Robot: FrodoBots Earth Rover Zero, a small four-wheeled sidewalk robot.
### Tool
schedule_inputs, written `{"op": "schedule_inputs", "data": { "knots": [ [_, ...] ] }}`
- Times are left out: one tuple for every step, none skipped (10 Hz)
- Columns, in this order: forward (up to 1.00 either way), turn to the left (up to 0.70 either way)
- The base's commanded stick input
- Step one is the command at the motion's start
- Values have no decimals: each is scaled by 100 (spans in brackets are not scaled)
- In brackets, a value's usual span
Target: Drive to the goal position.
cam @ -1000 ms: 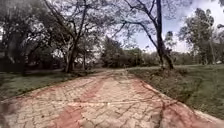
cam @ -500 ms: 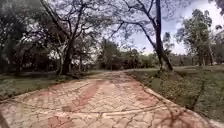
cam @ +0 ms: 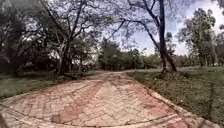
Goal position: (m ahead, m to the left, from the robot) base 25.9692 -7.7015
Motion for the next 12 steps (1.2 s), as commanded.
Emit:
{"op": "schedule_inputs", "data": {
  "knots": [
    [70,0],
    [70,0],
    [70,0],
    [70,0],
    [70,0],
    [70,0],
    [70,0],
    [70,0],
    [70,0],
    [70,0],
    [70,0],
    [70,0]
  ]
}}
